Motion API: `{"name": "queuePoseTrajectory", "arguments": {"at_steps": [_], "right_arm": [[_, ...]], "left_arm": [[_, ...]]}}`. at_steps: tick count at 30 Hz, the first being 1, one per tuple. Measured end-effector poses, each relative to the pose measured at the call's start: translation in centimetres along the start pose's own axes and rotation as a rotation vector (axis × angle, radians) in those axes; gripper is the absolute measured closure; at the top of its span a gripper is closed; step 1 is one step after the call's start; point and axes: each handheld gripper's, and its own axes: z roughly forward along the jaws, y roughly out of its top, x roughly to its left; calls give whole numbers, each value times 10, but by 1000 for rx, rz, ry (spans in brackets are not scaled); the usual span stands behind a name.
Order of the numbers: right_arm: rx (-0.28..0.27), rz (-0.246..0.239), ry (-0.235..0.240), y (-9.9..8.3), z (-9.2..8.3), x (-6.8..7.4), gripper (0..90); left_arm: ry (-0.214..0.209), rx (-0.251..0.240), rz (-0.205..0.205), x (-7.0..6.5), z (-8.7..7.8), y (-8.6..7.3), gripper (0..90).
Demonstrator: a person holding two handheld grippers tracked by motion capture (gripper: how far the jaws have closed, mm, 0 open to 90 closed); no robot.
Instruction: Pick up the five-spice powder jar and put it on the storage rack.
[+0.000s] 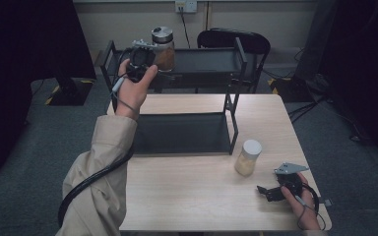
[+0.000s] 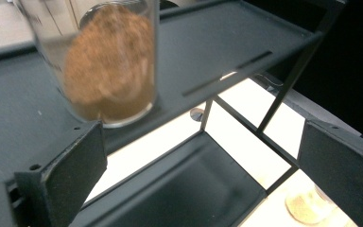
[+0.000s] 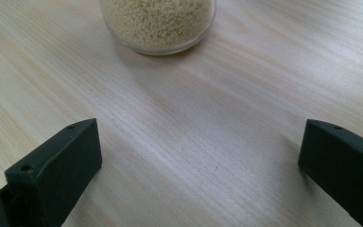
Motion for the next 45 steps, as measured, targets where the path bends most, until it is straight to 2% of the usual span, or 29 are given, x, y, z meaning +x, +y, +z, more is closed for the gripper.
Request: {"name": "queuePoseTrajectory", "arguments": {"at_steps": [10,17,36,45], "right_arm": [[-1,0,-1,0,0,0,0],[0,4,-2,0,0,1,0],[-1,6,-4,0,0,1,0],[-1,6,-4,0,0,1,0]], "left_arm": [[-22,1,-18,0,3,-22,19],[-40,8,-18,0,10,-36,19],[-83,9,-52,3,25,-82,20],[-98,7,-56,-1,33,-99,19]]}}
